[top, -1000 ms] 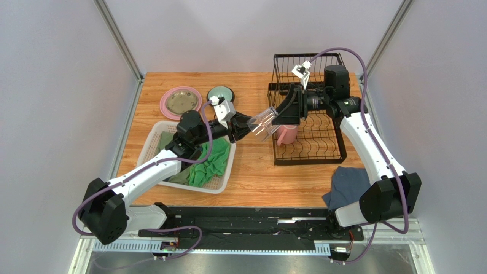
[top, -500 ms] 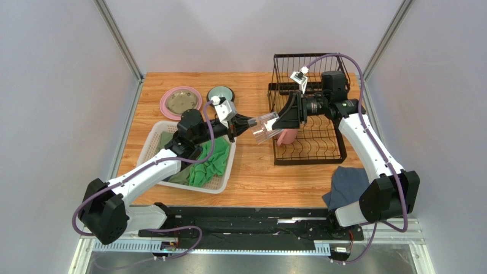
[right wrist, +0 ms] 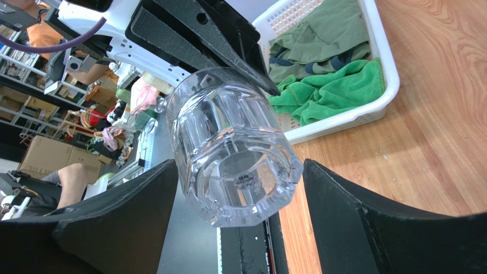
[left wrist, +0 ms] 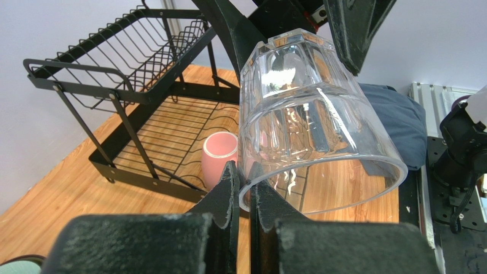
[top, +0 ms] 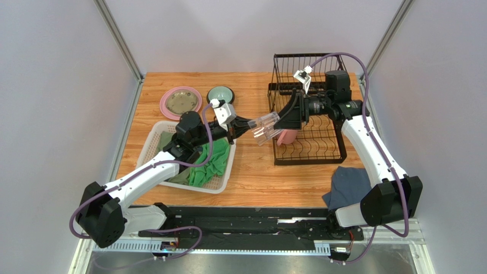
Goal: Unload the mixed dishes from the dish rack
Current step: Place the cup at the center of the board.
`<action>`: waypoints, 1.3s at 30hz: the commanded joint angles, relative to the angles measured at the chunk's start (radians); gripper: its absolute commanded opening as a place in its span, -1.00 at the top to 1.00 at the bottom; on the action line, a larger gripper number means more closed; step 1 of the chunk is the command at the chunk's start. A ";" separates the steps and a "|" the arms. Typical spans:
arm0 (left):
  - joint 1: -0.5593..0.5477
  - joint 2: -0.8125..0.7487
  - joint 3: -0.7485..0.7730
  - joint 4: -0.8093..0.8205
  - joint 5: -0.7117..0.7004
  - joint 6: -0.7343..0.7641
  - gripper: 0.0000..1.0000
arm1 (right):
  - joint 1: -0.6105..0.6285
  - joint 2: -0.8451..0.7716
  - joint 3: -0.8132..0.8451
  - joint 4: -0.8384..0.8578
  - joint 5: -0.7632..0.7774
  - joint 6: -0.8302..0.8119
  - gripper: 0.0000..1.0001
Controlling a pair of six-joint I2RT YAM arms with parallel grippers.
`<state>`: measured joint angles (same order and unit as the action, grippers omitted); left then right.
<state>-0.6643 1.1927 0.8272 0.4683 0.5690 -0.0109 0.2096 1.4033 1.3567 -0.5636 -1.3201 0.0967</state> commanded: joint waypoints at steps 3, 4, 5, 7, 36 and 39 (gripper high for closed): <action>0.002 -0.061 -0.023 0.073 0.015 0.029 1.00 | -0.029 -0.004 0.033 0.047 -0.022 0.011 -0.73; 0.000 -0.062 -0.025 0.073 0.017 0.035 1.00 | -0.033 -0.003 0.033 0.047 -0.028 0.011 -0.75; 0.002 -0.068 -0.028 0.070 0.015 0.040 1.00 | -0.038 -0.001 0.033 0.045 -0.030 0.011 -0.77; 0.003 -0.068 -0.030 0.055 0.000 0.054 1.00 | -0.053 -0.003 0.035 0.045 -0.030 0.011 -0.80; 0.183 0.620 0.914 -1.117 -0.351 0.468 1.00 | -0.096 -0.222 -0.077 -0.101 0.647 -0.195 -0.82; 0.189 0.732 1.039 -1.203 -0.366 0.500 1.00 | -0.098 -0.234 -0.106 -0.101 0.660 -0.210 -0.81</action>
<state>-0.4873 1.8492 1.7233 -0.5629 0.2245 0.4126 0.1127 1.2045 1.2785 -0.6731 -0.7338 -0.0734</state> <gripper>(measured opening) 0.044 0.909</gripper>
